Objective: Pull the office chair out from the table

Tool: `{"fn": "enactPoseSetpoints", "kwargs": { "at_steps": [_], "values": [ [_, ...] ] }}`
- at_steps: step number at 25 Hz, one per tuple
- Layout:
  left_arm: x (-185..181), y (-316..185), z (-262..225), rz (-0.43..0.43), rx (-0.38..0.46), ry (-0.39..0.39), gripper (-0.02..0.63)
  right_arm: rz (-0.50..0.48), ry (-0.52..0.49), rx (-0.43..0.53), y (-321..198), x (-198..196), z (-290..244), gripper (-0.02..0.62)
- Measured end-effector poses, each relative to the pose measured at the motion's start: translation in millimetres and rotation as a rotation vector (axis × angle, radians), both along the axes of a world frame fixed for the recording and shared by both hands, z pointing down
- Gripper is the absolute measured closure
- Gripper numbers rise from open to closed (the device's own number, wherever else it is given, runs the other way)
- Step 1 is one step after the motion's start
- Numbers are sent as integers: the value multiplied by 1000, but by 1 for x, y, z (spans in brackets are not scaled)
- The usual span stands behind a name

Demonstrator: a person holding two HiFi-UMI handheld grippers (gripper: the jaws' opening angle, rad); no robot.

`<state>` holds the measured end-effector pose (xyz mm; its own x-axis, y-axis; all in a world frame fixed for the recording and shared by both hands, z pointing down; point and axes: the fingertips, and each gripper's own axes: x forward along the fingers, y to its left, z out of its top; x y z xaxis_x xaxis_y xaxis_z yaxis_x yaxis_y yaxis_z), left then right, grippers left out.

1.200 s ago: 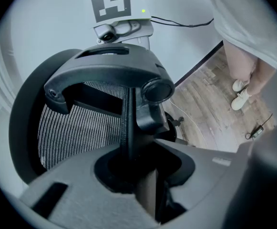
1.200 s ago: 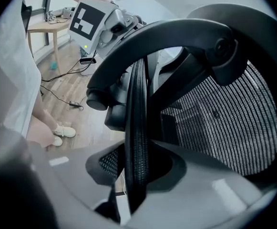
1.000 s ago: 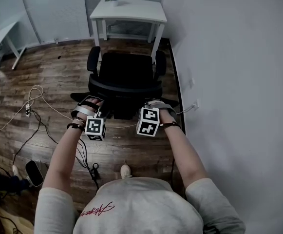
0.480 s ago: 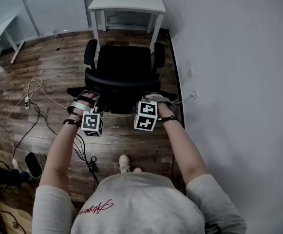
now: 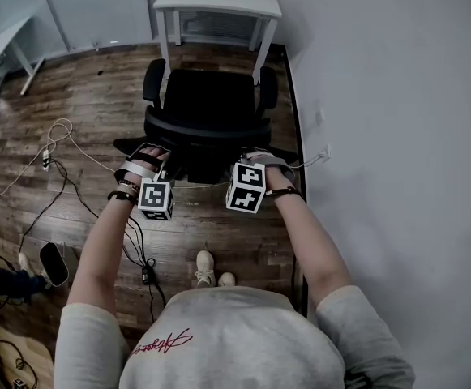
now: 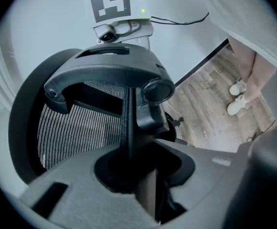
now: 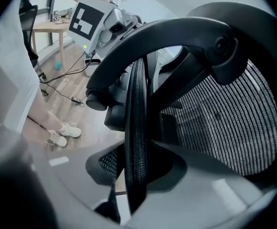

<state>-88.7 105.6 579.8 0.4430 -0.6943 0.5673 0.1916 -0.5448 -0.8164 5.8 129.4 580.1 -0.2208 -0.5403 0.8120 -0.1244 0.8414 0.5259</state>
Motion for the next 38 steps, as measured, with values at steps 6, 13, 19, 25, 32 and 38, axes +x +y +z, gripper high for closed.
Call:
{"fn": "enactPoseSetpoints", "kwargs": {
  "at_steps": [6,13,19,25,32,38],
  "values": [
    [1,-2,0,-4,-25,0,500,-25,19,64,-3,0,-1,494],
    [1,0,2,-37,-126,-1,490,-32,19,49,-2,1,0,484],
    [-1,4,8,-59,-243,-50,441,-36,8,-59,7,1,4,386],
    [-3,8,9,-108,-387,-50,397,-33,5,-62,8,0,2,376],
    [-1,11,-19,-106,-364,-26,417,-39,-5,-45,7,3,-12,364],
    [-7,17,-35,-208,-405,109,422,-40,-46,-19,16,2,-27,364]
  ]
}}
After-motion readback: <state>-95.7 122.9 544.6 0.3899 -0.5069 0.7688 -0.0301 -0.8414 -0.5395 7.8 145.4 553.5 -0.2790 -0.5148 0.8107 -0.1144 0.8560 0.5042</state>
